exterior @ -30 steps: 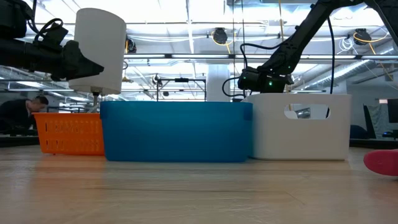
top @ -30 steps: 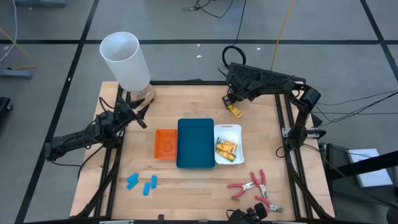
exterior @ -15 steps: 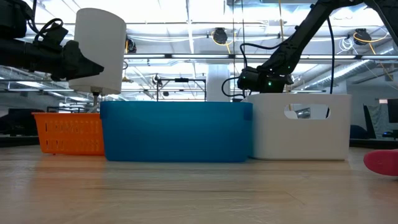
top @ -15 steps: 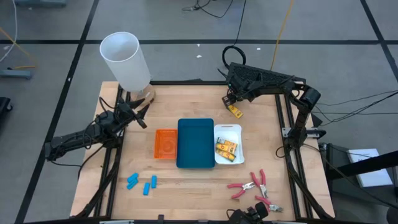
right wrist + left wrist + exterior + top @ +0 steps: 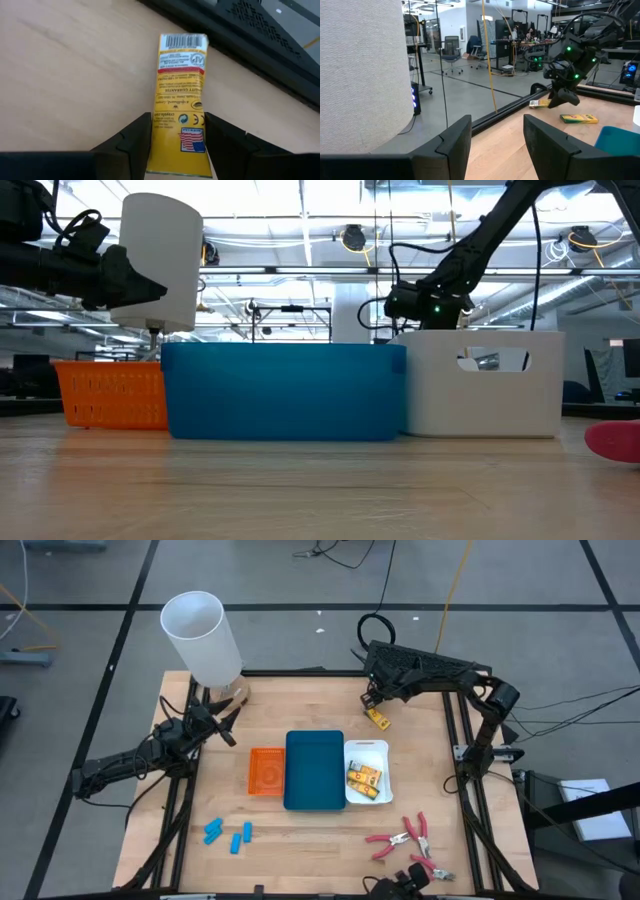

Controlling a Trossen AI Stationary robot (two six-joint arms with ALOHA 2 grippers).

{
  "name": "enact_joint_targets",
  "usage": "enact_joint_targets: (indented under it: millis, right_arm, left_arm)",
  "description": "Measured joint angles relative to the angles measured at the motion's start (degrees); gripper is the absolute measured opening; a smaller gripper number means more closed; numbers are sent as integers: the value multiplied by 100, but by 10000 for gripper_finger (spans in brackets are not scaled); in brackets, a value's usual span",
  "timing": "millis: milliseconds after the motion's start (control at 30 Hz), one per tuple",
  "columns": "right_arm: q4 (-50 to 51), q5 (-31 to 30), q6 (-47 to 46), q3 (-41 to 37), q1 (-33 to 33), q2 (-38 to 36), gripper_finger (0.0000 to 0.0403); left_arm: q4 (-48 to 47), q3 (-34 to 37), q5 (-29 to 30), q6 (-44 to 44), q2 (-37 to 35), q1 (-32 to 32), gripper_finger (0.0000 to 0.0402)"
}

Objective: Pick & Place School Supplies
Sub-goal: Put the yellow crayon box into the white bin

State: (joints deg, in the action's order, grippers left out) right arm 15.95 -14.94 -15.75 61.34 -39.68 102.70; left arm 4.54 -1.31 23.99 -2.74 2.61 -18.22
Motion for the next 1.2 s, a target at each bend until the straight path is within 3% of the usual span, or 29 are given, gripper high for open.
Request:
enact_joint_targets:
  millis: [233, 867, 1200]
  right_arm:
    - [-276, 478, -64, 4, 87, -61, 166]
    - [-322, 450, 256, 9, 269, -48, 167]
    - [-492, 451, 596, 11, 267, -44, 222]
  left_arm:
    - [0, 1, 0, 0, -2, 0, 182]
    - [0, -1, 0, 0, 0, 0, 182]
    - [0, -1, 0, 0, -2, -2, 182]
